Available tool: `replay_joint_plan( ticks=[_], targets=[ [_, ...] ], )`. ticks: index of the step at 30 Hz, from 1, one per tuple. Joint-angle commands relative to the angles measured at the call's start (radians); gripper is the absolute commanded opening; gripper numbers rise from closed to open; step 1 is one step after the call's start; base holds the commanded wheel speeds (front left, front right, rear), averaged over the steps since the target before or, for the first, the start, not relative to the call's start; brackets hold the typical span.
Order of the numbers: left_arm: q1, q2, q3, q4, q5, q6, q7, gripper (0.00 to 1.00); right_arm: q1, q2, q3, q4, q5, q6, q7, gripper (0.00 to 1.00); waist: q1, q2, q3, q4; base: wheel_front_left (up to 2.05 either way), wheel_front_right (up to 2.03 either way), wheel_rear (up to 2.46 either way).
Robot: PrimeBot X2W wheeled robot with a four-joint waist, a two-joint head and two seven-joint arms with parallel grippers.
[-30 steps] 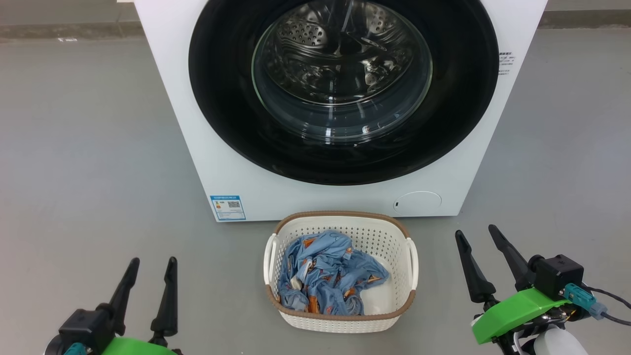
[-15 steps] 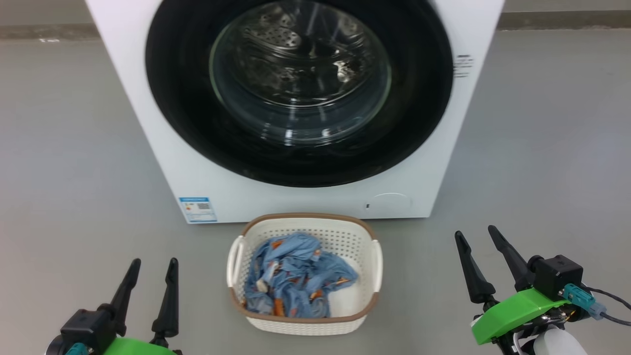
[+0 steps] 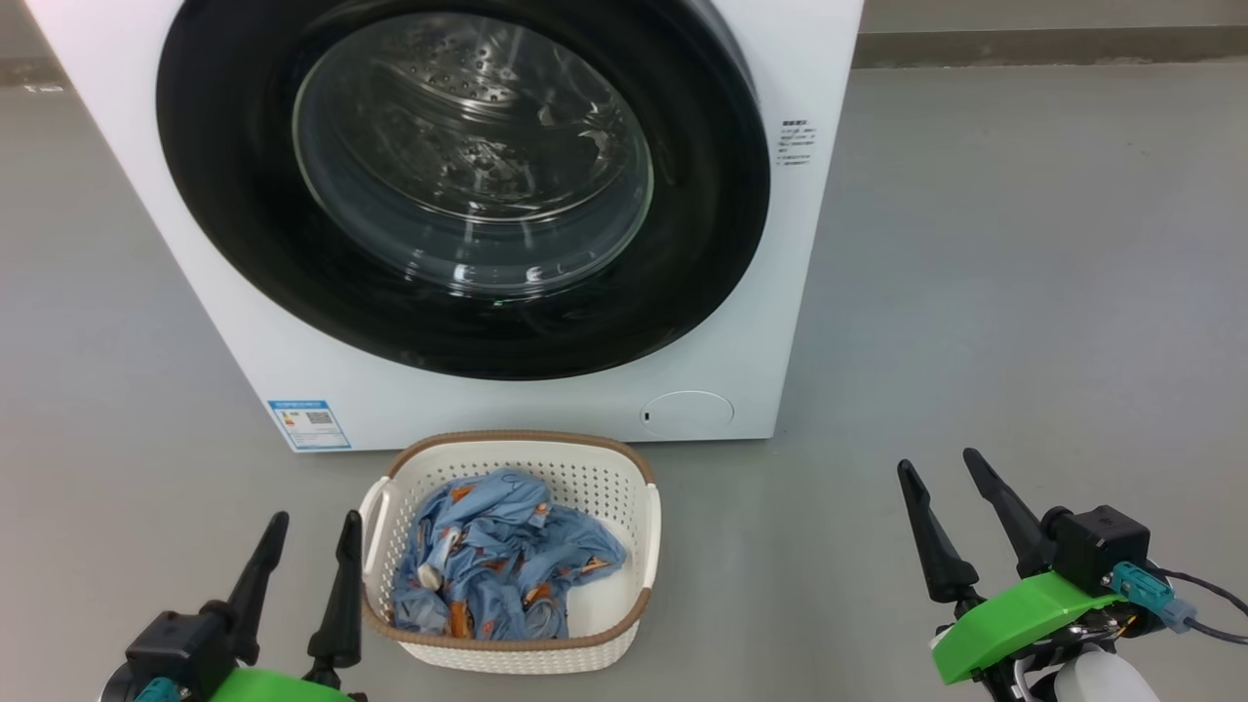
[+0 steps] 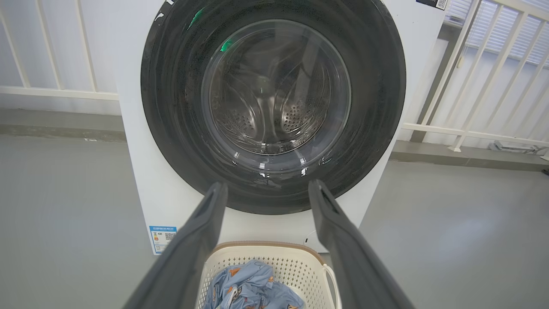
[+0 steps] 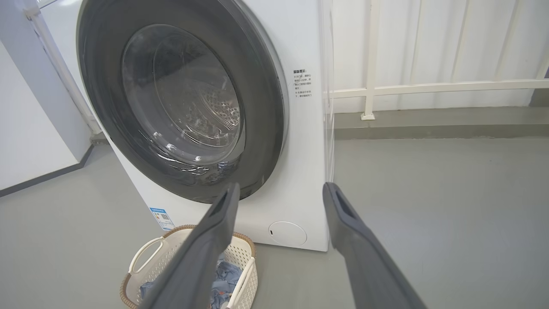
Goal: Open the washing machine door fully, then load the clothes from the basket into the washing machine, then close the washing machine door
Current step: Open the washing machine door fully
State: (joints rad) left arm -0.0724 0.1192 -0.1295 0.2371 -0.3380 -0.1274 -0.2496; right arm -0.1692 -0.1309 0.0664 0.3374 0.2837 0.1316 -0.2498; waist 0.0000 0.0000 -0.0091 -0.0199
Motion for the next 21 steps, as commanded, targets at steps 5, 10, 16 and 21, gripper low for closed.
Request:
replay_joint_plan(
  ticks=[5, 10, 16, 21],
  targets=[
    [-0.048, 0.027, 0.028, -0.021, -0.006, -0.003, -0.012, 1.00, -0.043, -0.005, 0.032, -0.018, 0.008, -0.001, -0.012, 1.00, 0.0000, 0.0000, -0.002, -0.001, 0.18, 0.18, -0.35],
    [-0.046, 0.028, 0.028, -0.020, -0.006, -0.003, -0.012, 1.00, -0.041, -0.004, 0.032, -0.019, 0.008, -0.001, -0.012, 1.00, 0.0000, 0.0000, -0.002, -0.002, 0.00, 0.00, 0.00],
    [-0.048, 0.028, 0.028, -0.022, -0.006, -0.003, -0.012, 1.00, -0.042, -0.003, 0.030, -0.020, 0.008, -0.001, -0.012, 1.00, 0.0000, 0.0000, 0.002, -0.004, 0.00, 0.00, 0.00],
    [-0.047, 0.026, 0.030, -0.023, -0.004, -0.003, -0.012, 1.00, -0.042, -0.003, 0.027, -0.022, 0.007, -0.001, -0.012, 1.00, 0.0000, 0.0000, 0.003, -0.003, 0.00, 0.00, 0.00]
  ],
)
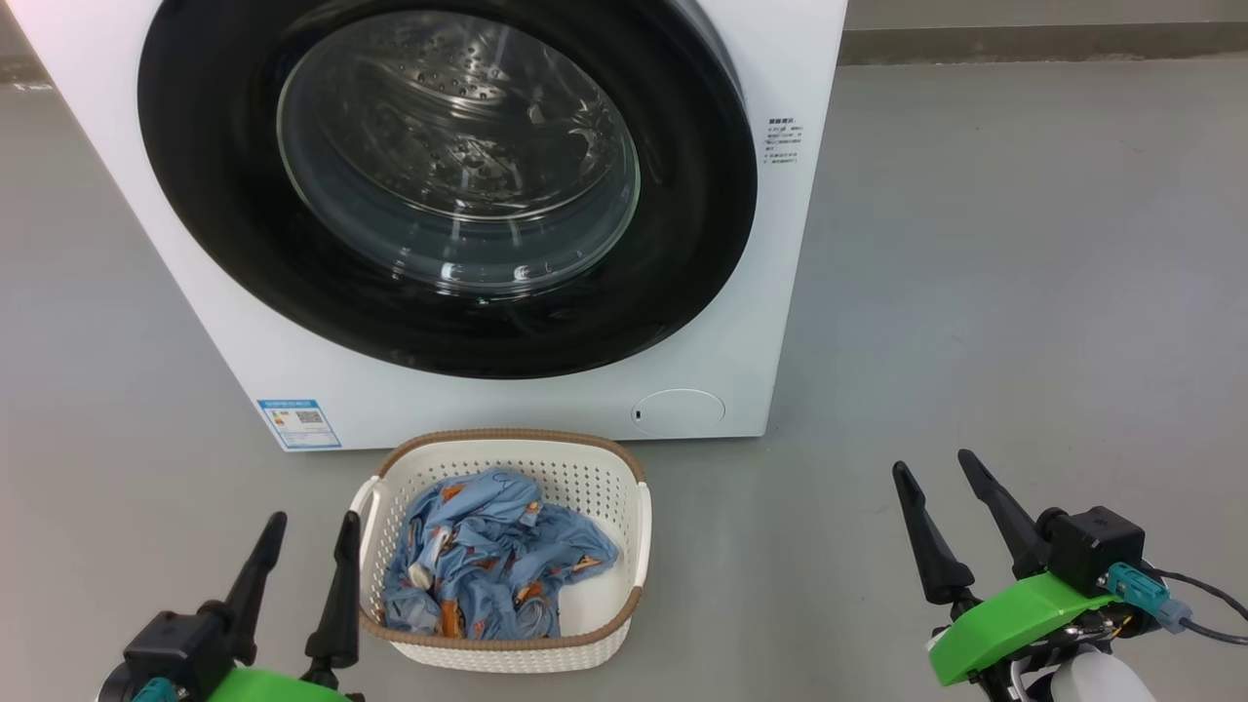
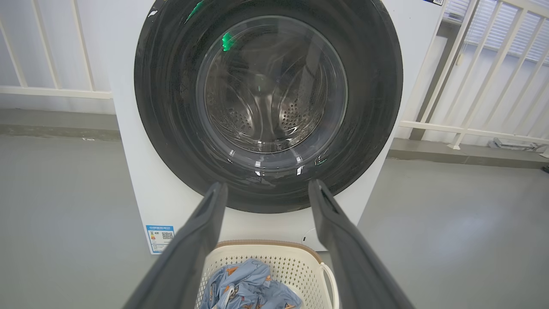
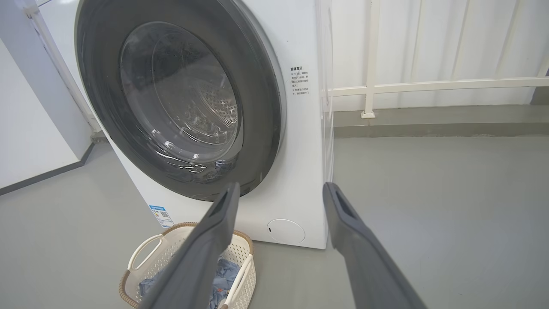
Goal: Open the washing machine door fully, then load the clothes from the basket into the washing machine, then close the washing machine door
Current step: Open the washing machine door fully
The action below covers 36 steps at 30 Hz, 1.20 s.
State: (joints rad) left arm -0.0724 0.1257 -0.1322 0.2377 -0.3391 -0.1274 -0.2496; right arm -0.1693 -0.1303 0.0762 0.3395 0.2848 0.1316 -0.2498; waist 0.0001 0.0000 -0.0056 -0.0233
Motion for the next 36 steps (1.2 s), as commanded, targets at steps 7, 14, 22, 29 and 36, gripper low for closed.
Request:
replay_joint_plan(
  ticks=[7, 14, 22, 29, 36],
  targets=[
    [-0.047, 0.017, 0.037, -0.023, 0.000, -0.003, -0.012, 1.00, -0.041, -0.004, 0.015, -0.026, 0.006, -0.001, -0.012, 1.00, 0.0000, 0.0000, 0.001, 0.000, 0.00, 0.00, 0.00],
    [-0.045, 0.016, 0.040, -0.025, 0.001, -0.003, -0.012, 1.00, -0.040, -0.004, 0.010, -0.029, 0.005, -0.001, -0.012, 1.00, 0.0000, 0.0000, 0.002, 0.000, 0.00, 0.00, 0.00],
    [-0.046, 0.017, 0.042, -0.025, 0.001, -0.003, -0.012, 1.00, -0.040, -0.005, 0.007, -0.030, 0.007, -0.001, -0.012, 1.00, 0.0000, 0.0000, 0.006, 0.002, 0.00, 0.00, 0.00],
    [-0.046, 0.017, 0.043, -0.024, 0.002, -0.003, -0.012, 1.00, -0.038, -0.002, 0.002, -0.033, 0.005, -0.001, -0.012, 1.00, 0.0000, 0.0000, 0.008, 0.003, 0.00, 0.00, 0.00],
    [-0.046, 0.018, 0.044, -0.024, 0.004, -0.003, -0.012, 1.00, -0.039, 0.000, -0.004, -0.032, 0.007, -0.001, -0.012, 1.00, 0.0000, 0.0000, 0.011, 0.006, 0.00, 0.00, 0.00]
  ],
)
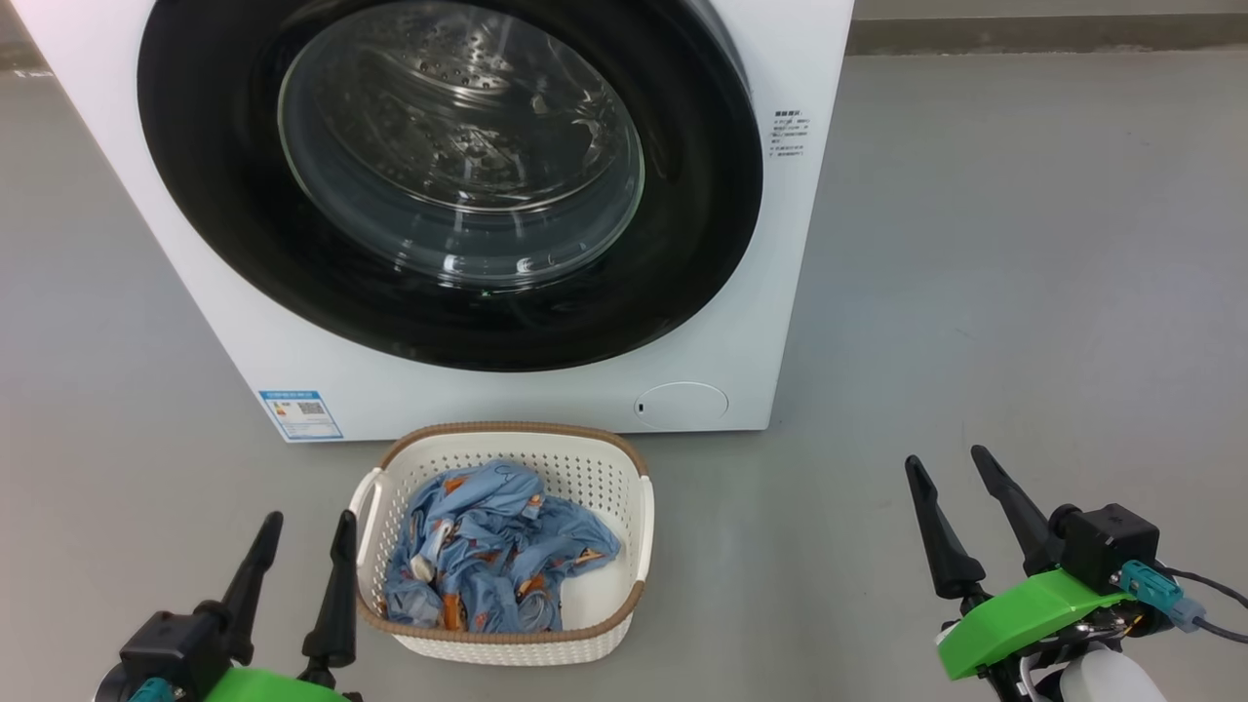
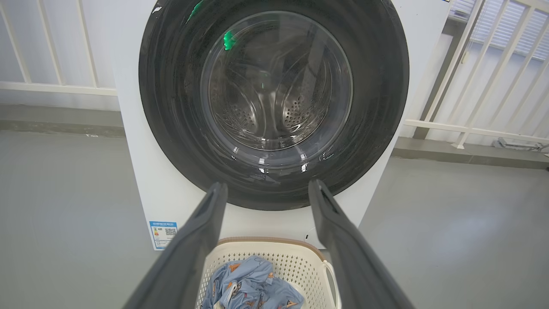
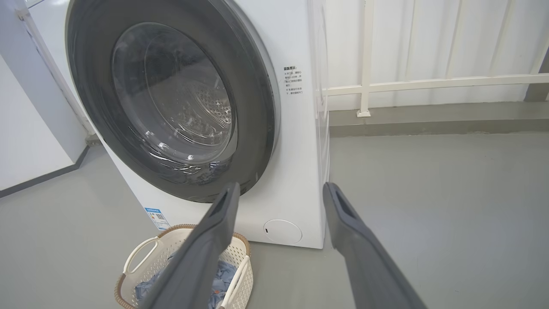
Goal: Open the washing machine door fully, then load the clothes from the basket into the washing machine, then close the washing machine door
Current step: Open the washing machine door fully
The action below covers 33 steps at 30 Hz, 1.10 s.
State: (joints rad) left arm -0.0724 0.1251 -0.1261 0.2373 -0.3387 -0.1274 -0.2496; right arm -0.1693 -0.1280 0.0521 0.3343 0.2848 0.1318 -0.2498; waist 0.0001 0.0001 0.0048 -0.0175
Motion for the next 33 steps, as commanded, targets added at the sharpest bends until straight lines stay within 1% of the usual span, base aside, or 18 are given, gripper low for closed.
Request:
replay_joint_plan(
  ticks=[1, 17, 26, 27, 28, 29, 30, 31, 32, 33],
  targets=[
    [-0.046, 0.018, 0.038, -0.023, 0.004, -0.003, -0.012, 1.00, -0.040, -0.003, 0.019, -0.027, 0.008, -0.001, -0.012, 1.00, 0.0000, -0.0001, 0.001, 0.001, 0.00, 0.00, 0.00],
    [-0.056, 0.000, 0.066, -0.045, 0.003, -0.003, -0.012, 1.00, -0.093, -0.022, -0.002, -0.037, 0.016, -0.001, -0.012, 1.00, 0.0000, -0.0001, 0.044, 0.018, 0.00, 0.00, 0.00],
    [-0.075, 0.007, 0.060, -0.059, 0.017, -0.003, -0.012, 1.00, -0.160, -0.047, -0.034, -0.040, 0.034, -0.001, -0.012, 1.00, 0.0000, -0.0001, 0.090, 0.028, 0.00, 0.00, 0.00],
    [-0.077, 0.008, 0.059, -0.061, 0.017, -0.003, -0.012, 1.00, -0.170, -0.050, -0.039, -0.043, 0.039, -0.001, -0.012, 0.93, 0.0000, -0.0001, 0.096, 0.029, 0.00, 0.00, 0.00],
    [-0.080, 0.009, 0.058, -0.064, 0.018, -0.003, -0.012, 1.00, -0.179, -0.054, -0.045, -0.045, 0.044, -0.001, -0.012, 0.74, 0.0000, -0.0001, 0.102, 0.030, 0.00, 0.00, 0.00],
    [-0.082, 0.010, 0.058, -0.066, 0.019, -0.003, -0.012, 1.00, -0.188, -0.057, -0.050, -0.047, 0.048, -0.001, -0.012, 0.49, 0.0000, -0.0001, 0.107, 0.032, 0.00, 0.00, 0.00],
    [-0.085, 0.011, 0.057, -0.068, 0.020, -0.003, -0.012, 1.00, -0.197, -0.060, -0.055, -0.049, 0.055, -0.001, -0.012, 0.39, 0.0000, -0.0001, 0.112, 0.034, 0.00, 0.00, 0.00],
    [-0.087, 0.012, 0.056, -0.069, 0.020, -0.003, -0.012, 1.00, -0.206, -0.062, -0.060, -0.052, 0.063, -0.001, -0.012, 0.25, 0.0000, -0.0001, 0.117, 0.036, 0.00, 0.00, 0.00],
    [-0.090, 0.013, 0.056, -0.070, 0.020, -0.003, -0.012, 1.00, -0.216, -0.066, -0.064, -0.054, 0.070, -0.001, -0.012, 0.02, 0.0000, -0.0001, 0.122, 0.038, 0.00, 0.00, 0.00],
    [-0.092, 0.014, 0.056, -0.072, 0.020, -0.003, -0.012, 1.00, -0.224, -0.068, -0.068, -0.057, 0.081, -0.001, -0.012, 0.00, 0.0000, -0.0001, 0.127, 0.040, 0.00, 0.00, 0.00]
  ],
)
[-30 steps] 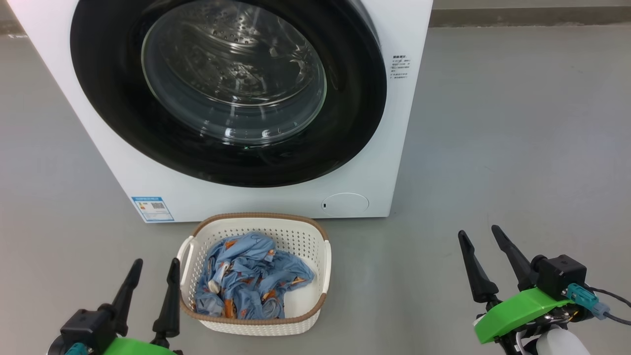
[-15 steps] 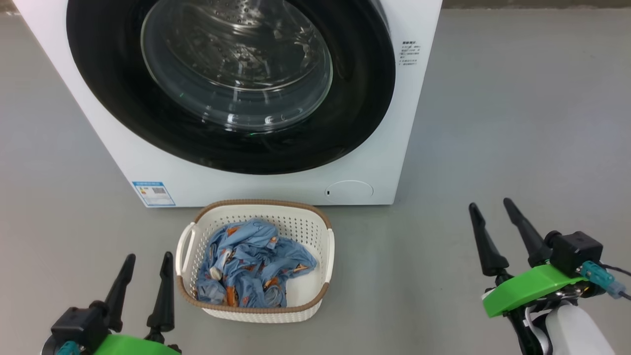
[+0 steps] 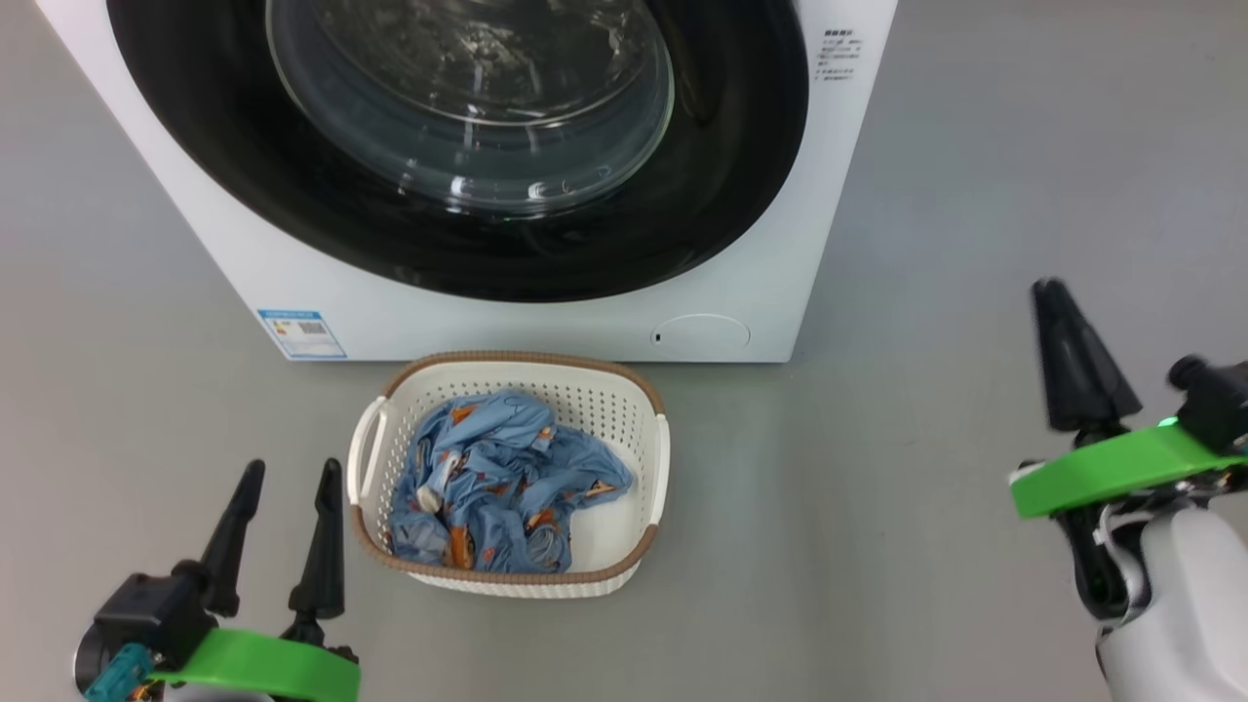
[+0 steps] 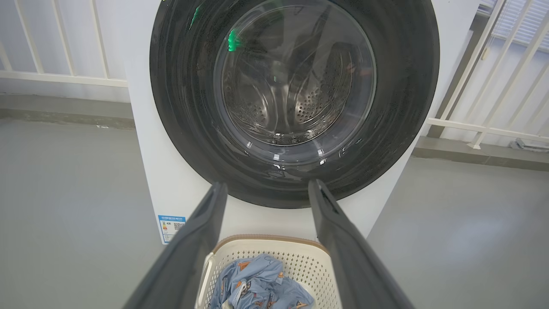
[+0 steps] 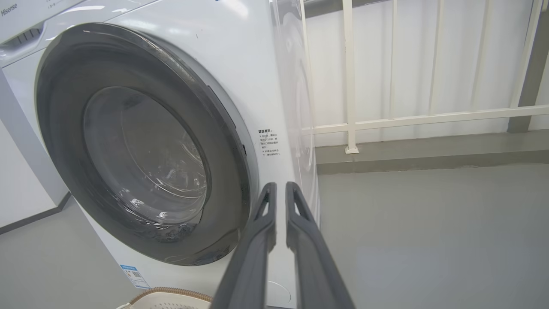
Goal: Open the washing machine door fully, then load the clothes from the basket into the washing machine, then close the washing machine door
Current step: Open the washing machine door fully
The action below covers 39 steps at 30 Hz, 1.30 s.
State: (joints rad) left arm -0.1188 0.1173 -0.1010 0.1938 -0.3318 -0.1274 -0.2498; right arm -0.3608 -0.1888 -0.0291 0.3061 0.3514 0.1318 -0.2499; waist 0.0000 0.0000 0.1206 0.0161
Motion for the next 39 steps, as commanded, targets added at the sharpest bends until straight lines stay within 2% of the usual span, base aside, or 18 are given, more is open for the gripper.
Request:
replay_joint_plan(
  ticks=[1, 8, 14, 18, 23, 30, 39],
  targets=[
    [-0.048, 0.024, 0.030, -0.029, 0.013, -0.003, -0.012, 1.00, -0.041, -0.008, 0.009, -0.030, 0.028, -0.001, -0.012, 0.00, 0.0000, 0.0000, 0.015, 0.008, 0.00, 0.00, 0.00],
    [-0.059, 0.033, 0.025, -0.038, 0.014, -0.003, -0.012, 1.00, -0.094, -0.033, -0.002, -0.028, 0.108, -0.001, -0.012, 0.00, 0.0000, 0.0000, 0.036, 0.020, 0.00, 0.00, 0.00],
    [-0.067, 0.040, 0.021, -0.053, 0.017, -0.003, -0.012, 1.00, -0.151, -0.049, -0.003, -0.009, 0.268, -0.001, -0.012, 0.00, 0.0000, 0.0000, 0.057, 0.029, 0.00, 0.00, 0.00],
    [-0.075, 0.043, 0.013, -0.068, 0.020, -0.003, -0.012, 1.00, -0.211, -0.108, 0.030, 0.034, 0.375, -0.001, -0.012, 0.00, 0.0000, 0.0000, 0.086, 0.040, 0.00, 0.00, 0.00],
    [-0.084, 0.046, 0.009, -0.081, 0.020, -0.003, -0.012, 1.00, -0.274, -0.152, 0.066, 0.076, 0.473, -0.001, -0.010, 0.00, 0.0000, 0.0000, 0.118, 0.050, 0.00, 0.00, 0.00],
    [-0.102, 0.044, 0.003, -0.092, 0.020, -0.003, -0.012, 1.00, -0.378, -0.209, 0.113, 0.135, 0.634, -0.001, 0.037, 0.00, 0.0000, 0.0000, 0.165, 0.068, 0.00, 0.00, 0.00],
    [-0.134, 0.035, 0.002, -0.117, 0.021, -0.003, -0.012, 1.00, -0.503, -0.267, 0.167, 0.189, 0.825, -0.001, 0.152, 0.00, 0.0000, 0.0000, 0.227, 0.098, 0.00, 0.00, 0.00]
  ],
)
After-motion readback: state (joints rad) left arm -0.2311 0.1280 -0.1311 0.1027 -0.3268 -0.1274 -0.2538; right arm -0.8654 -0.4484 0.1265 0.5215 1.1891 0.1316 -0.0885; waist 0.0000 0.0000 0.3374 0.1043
